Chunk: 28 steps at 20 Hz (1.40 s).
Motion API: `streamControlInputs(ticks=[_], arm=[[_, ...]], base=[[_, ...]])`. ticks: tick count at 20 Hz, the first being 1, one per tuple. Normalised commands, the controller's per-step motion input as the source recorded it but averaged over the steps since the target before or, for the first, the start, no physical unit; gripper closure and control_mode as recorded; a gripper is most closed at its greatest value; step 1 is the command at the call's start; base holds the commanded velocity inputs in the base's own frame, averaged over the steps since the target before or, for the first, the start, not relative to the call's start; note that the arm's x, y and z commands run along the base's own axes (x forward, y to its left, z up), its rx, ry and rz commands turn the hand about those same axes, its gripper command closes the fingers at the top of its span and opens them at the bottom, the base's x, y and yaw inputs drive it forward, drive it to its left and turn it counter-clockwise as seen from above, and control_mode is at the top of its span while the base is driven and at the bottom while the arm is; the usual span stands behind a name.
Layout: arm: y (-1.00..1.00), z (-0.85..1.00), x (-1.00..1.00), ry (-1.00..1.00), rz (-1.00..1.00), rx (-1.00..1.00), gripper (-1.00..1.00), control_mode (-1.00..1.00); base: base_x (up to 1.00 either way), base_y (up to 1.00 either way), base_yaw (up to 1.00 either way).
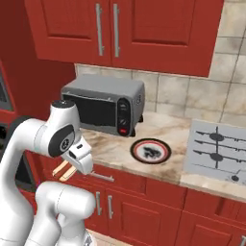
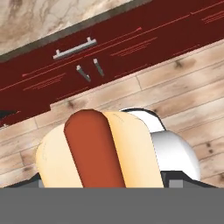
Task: Place the cold items (kiwi and avocado) from the fridge in one tupperware on the dining counter. Place the warm items (kebab skewer and hot dog) in the stove area in another tupperware.
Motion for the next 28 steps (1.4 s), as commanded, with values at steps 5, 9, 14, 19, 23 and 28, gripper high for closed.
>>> streamControlInputs(ticks=[5, 9, 14, 19, 23, 28], arm=[[0.00, 0.00, 0.00, 0.00, 0.00, 0.00, 1.00, 1.00], [0.00, 0.00, 0.00, 0.00, 0.00, 0.00, 1.00, 1.00], [0.00, 0.00, 0.00, 0.00, 0.00, 0.00, 1.00, 1.00], [0.00, 0.00, 0.00, 0.00, 0.00, 0.00, 1.00, 1.00], [0.00, 0.00, 0.00, 0.00, 0.00, 0.00, 1.00, 1.00], [0.00, 0.00, 0.00, 0.00, 0.00, 0.00, 1.00, 1.00]], base=[[-0.15, -0.32, 0.85], [-0.13, -0.18, 0.94], [-0.14, -0.03, 0.98], [-0.01, -0.06, 0.99], [0.00, -0.03, 0.94], [0.01, 0.08, 0.27]])
